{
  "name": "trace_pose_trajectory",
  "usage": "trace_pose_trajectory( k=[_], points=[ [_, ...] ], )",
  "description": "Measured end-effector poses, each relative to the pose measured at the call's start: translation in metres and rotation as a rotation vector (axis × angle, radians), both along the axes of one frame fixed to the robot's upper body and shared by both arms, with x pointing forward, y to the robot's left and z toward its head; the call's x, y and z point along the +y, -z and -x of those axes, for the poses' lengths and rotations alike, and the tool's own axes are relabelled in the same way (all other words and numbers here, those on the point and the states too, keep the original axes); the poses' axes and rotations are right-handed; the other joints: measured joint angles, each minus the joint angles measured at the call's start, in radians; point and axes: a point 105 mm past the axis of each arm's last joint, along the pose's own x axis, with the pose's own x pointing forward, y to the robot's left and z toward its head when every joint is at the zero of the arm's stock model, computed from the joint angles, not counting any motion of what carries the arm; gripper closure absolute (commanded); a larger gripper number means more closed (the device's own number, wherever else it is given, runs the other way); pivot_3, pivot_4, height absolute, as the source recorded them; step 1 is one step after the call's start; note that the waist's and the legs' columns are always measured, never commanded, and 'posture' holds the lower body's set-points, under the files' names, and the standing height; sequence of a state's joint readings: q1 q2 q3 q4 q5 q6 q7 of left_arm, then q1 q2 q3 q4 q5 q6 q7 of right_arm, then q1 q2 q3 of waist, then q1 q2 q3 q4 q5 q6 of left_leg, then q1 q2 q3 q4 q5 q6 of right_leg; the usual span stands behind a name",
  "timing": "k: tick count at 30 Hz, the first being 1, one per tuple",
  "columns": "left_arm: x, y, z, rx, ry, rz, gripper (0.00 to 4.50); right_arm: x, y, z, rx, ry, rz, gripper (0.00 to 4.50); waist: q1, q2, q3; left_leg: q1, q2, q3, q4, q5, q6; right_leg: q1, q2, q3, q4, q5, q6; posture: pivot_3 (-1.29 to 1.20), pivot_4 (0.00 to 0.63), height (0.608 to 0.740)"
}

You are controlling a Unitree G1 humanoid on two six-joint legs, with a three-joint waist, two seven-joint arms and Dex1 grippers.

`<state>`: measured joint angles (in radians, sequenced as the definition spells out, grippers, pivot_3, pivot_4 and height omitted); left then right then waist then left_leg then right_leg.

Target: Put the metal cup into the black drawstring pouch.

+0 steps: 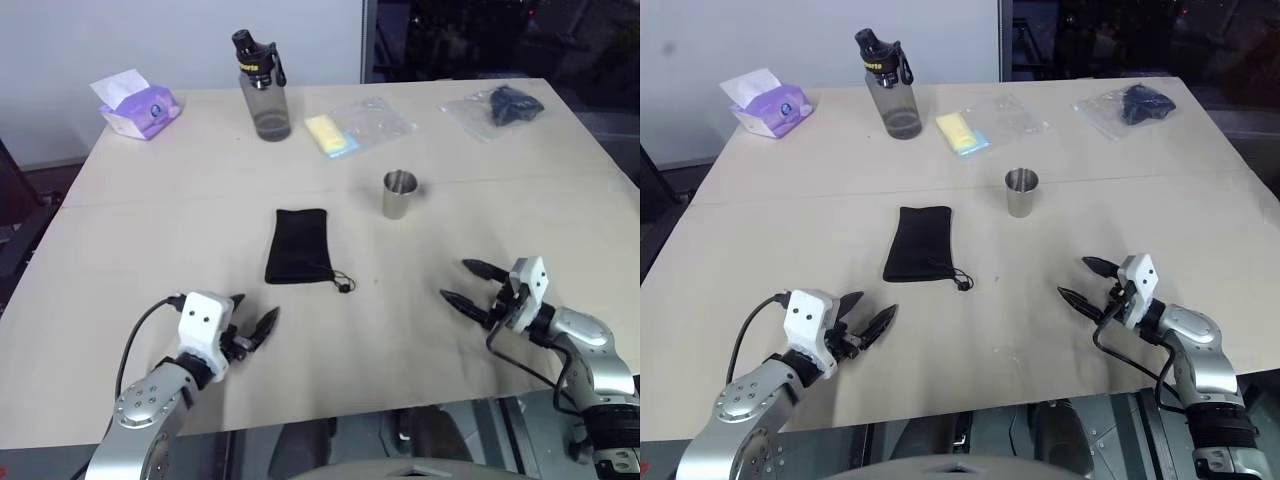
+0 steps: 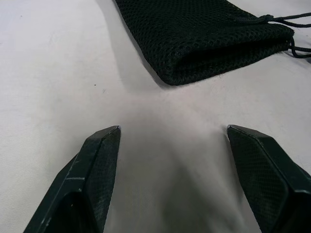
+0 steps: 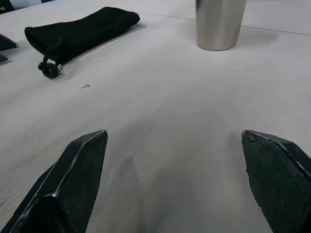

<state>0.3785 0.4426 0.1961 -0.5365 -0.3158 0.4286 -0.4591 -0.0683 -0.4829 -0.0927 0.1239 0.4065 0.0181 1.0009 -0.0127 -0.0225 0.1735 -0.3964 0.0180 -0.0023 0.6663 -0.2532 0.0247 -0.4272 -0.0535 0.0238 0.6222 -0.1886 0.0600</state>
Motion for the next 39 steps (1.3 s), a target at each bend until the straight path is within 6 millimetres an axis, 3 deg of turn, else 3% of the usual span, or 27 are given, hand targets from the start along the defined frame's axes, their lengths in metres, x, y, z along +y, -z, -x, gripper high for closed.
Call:
trace_pose_trajectory(
  k=[22,30,39],
  points=[
    [-0.008,-0.007,-0.003,-0.028,0.060,0.039,0.86,0.005,-0.004,0.003,-0.046,-0.041,-0.001,0.01,0.000,0.000,0.000,0.000,0.000,0.002,0.000,0.000,0.000,0.000,0.000,0.000,0.000,0.000,0.000,0.00,0.150,0.740],
    [-0.009,-0.015,-0.008,-0.047,0.135,-0.017,0.86,0.038,-0.007,0.033,-0.050,-0.260,0.007,0.01,0.001,0.000,0.000,0.000,0.000,0.002,0.000,0.000,0.000,0.000,0.001,-0.001,0.001,0.000,0.000,0.00,0.150,0.740],
    [-0.003,-0.027,-0.035,-0.126,0.140,-0.180,0.86,0.065,-0.023,0.043,-0.085,-0.311,-0.049,0.01,0.004,-0.001,0.000,-0.001,-0.001,0.001,0.000,0.000,0.000,0.000,0.001,-0.001,0.001,0.000,0.000,0.00,0.150,0.740]
  ],
)
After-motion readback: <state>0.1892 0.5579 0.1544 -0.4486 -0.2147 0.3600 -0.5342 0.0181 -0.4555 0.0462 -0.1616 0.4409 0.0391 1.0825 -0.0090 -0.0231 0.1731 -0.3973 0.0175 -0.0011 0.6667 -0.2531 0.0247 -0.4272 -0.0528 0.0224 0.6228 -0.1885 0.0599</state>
